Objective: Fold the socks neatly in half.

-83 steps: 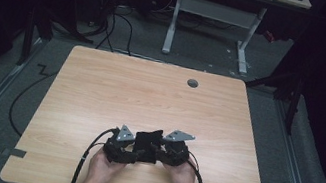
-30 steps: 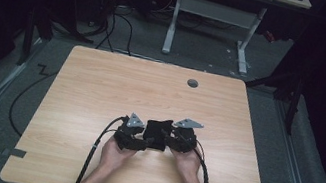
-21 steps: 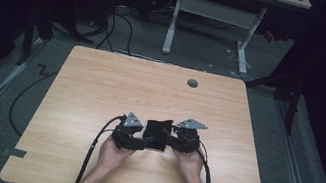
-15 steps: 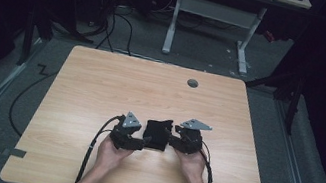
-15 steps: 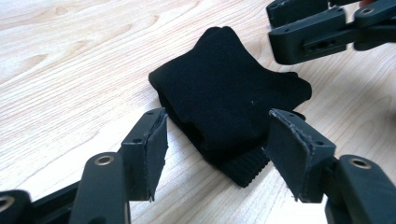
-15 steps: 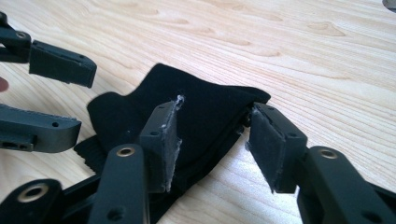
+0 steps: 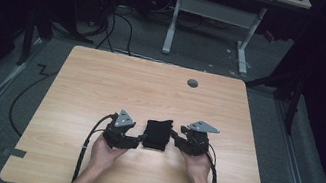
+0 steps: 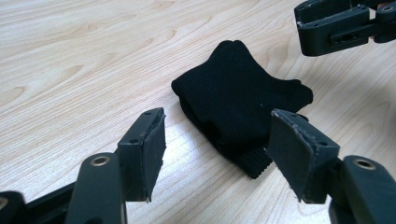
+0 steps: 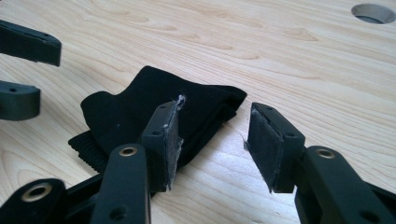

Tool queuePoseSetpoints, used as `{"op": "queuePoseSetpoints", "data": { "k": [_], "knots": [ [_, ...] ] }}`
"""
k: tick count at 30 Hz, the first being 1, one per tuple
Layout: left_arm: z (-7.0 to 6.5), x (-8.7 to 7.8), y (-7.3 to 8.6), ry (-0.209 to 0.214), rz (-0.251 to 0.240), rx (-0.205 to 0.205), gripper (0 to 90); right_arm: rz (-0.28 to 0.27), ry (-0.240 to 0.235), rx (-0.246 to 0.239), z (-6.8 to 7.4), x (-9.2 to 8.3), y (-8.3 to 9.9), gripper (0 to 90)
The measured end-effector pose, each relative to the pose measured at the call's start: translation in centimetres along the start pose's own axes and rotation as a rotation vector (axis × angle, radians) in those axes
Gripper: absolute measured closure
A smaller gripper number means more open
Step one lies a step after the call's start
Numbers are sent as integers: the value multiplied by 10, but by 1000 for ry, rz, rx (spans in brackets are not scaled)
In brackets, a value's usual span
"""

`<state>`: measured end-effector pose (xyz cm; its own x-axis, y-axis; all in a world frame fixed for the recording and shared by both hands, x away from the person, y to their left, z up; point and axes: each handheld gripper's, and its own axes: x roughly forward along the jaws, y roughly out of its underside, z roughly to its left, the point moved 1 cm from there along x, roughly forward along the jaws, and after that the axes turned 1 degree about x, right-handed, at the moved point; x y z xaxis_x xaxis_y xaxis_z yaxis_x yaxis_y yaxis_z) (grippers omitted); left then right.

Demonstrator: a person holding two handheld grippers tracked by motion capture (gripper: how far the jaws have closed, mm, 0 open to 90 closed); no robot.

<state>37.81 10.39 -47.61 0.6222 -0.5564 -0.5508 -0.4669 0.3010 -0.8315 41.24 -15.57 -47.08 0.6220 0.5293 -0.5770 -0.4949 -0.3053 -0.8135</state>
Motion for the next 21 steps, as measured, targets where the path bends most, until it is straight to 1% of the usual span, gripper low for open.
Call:
{"op": "queuePoseSetpoints", "data": {
  "k": [5, 10, 11, 21],
  "knots": [
    [4, -7, 1, -7, -7, -3, 365, -8, 1, 11, -4, -4, 2, 534],
    [8, -12, 2, -12, -18, -15, 362, -15, 2, 16, -8, -8, 5, 532],
    [8, -13, 2, -7, -23, -20, 362, -16, 1, 20, -9, -9, 5, 531],
    [13, -22, 4, -17, -32, -29, 361, -35, 4, 37, -18, -20, 11, 527]
  ]
}}
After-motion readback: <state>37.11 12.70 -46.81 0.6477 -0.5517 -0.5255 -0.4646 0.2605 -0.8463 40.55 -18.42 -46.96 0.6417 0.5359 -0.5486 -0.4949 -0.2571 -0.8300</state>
